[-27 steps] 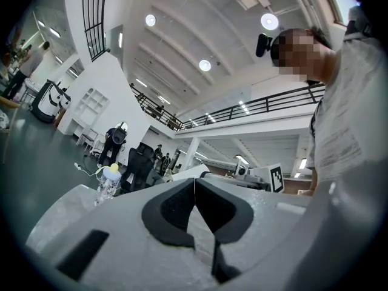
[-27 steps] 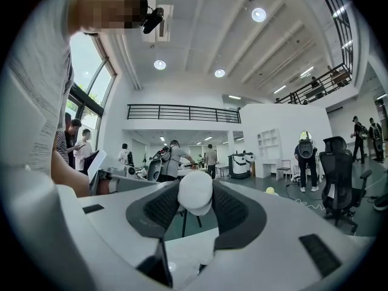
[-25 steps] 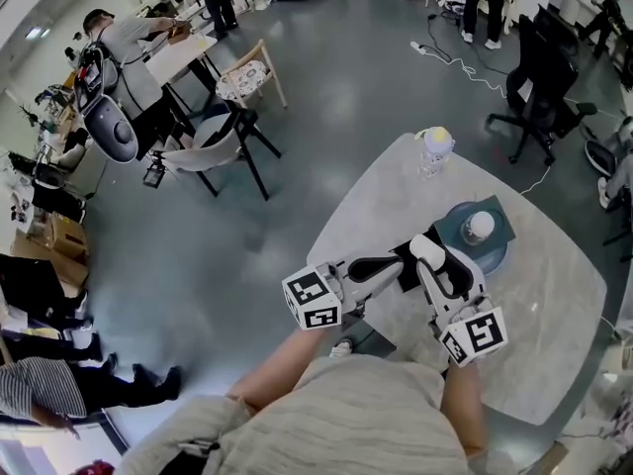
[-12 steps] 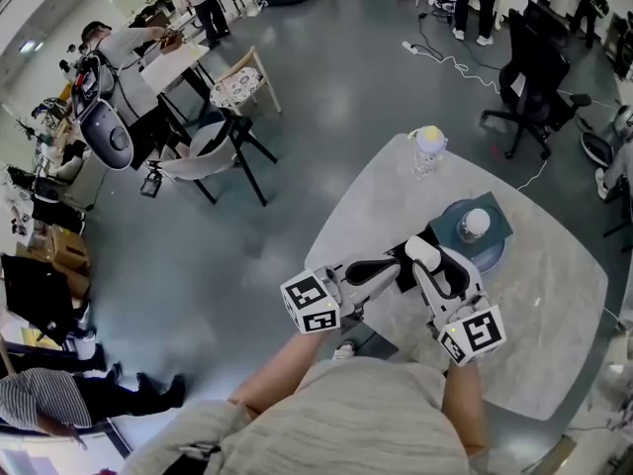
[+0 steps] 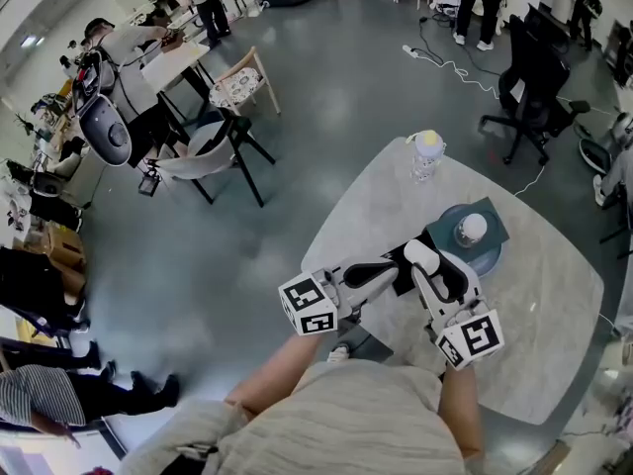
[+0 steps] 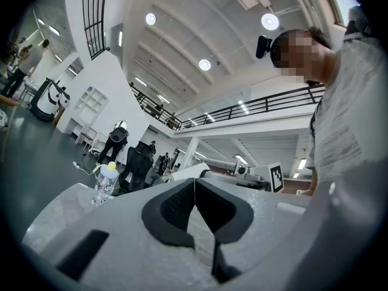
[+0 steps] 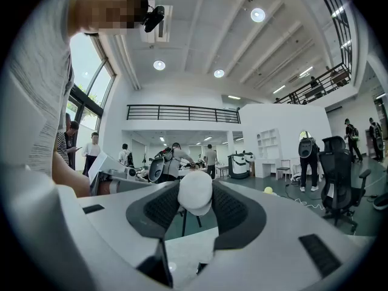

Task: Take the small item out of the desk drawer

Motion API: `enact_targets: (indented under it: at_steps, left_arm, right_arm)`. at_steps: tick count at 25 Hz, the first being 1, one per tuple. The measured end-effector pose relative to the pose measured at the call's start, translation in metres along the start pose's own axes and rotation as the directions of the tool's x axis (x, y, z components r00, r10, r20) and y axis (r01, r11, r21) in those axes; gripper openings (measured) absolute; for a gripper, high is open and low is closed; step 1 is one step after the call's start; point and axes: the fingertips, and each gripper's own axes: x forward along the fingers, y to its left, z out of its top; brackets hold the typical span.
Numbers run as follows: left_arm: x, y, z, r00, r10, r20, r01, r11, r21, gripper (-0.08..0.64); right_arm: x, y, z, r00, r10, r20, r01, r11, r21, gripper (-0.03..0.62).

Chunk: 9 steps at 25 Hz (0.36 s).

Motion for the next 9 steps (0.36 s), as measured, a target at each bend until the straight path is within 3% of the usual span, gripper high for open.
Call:
enact_targets:
  at_steps: [9]
  left_arm:
    - [-0.0028, -0.0037, 0.0012, 1.0, -0.013, -0.009, 0.013, 1.0, 0.009, 0.015]
  right_arm:
    - [0.0005, 0.0039, 0.0036, 1.0, -0.004, 0.003, 0.004, 1.0, 0.006, 0.166]
